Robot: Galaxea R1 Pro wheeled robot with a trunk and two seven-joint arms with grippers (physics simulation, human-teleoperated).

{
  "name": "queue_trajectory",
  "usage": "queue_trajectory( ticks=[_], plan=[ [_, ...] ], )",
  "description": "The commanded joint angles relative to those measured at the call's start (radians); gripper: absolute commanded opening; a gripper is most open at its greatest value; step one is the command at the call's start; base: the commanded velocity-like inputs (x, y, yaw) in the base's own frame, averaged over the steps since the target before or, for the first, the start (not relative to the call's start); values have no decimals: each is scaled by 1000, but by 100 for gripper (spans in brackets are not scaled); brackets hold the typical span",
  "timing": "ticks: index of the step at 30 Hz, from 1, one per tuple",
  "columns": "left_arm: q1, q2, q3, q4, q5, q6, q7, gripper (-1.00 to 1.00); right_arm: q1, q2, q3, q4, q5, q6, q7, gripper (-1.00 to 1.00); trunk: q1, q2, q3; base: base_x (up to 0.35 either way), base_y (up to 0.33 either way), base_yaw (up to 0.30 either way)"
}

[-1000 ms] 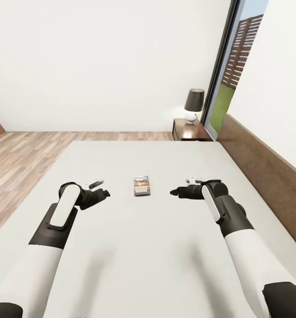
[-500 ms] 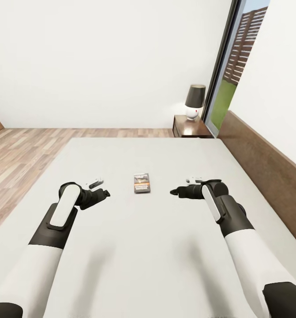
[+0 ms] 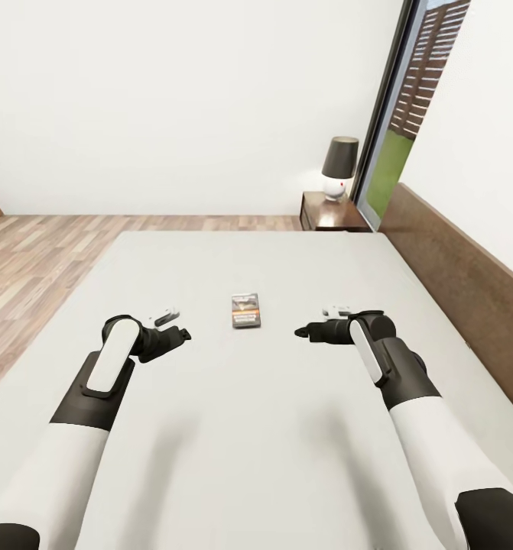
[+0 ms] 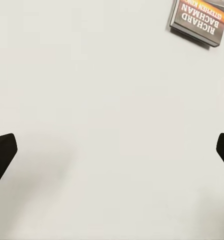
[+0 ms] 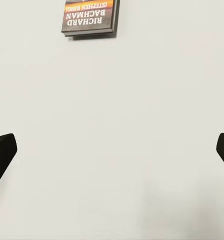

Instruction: In the bedroom, move the book from the bed onto either nightstand, and place the two sandals side by side next to the bed.

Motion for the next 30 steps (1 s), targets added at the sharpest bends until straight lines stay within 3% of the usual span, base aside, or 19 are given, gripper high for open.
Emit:
queue_trajectory(
  ticks=[1,30],
  plan=[
    [-1,1,-2,-1,9,1,10,100,-1,-1,2,-1,-3,4,-1,100,4,-8,-6,0,0,0],
    [9,6,-1,-4,10,2,11,100,0,-4,2,-4,-5,3,-1,100,12,-22,-57,0,0,0]
  ],
)
